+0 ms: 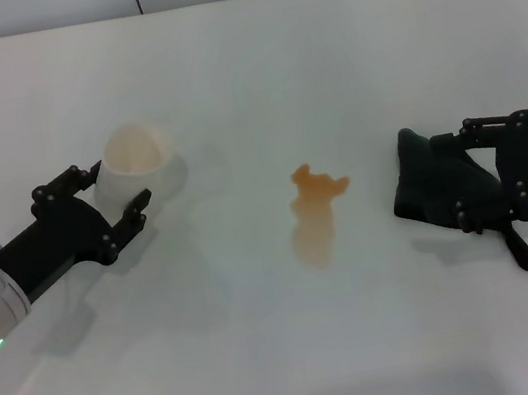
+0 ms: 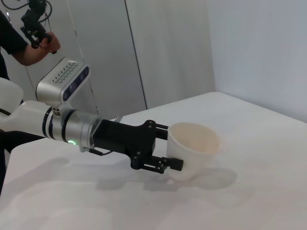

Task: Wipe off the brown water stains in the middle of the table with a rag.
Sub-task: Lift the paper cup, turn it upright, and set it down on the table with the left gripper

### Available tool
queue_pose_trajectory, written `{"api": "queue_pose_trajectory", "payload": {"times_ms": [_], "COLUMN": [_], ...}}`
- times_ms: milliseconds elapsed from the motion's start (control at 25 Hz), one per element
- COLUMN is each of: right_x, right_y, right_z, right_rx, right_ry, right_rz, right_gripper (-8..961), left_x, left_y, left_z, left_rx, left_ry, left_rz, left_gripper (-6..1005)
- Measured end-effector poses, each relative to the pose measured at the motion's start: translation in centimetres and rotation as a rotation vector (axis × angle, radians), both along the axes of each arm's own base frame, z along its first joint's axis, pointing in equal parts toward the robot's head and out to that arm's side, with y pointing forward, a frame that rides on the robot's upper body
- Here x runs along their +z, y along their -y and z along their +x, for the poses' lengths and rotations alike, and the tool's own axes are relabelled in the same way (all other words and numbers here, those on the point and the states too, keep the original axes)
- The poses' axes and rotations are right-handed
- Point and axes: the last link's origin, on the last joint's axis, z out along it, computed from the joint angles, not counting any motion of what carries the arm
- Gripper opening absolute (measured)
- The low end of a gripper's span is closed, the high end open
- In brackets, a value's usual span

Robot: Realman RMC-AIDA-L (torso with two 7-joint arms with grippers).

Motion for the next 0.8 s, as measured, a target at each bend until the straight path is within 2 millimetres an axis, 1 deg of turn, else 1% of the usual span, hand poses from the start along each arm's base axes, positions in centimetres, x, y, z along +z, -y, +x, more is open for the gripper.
{"api": "queue_pose_trajectory", "payload": {"times_ms": [400,800], "right_x": [-0.1,0.0], "right_y": [0.1,0.2], "right_z": [0.0,-0.2], "right_rx": [0.007,0.009], "right_ry": [0.004,0.0], "right_rz": [-0.002,-0.01], "right_gripper": [839,839], "left_x": [-0.1,0.1], "left_y": [1.1,2.6], "left_z": [-0.3,-1.8], "left_rx": [-0.003,0.062], "left_ry": [0.022,0.043], "left_rz": [-0.008,-0.015], "left_gripper": [651,687]}}
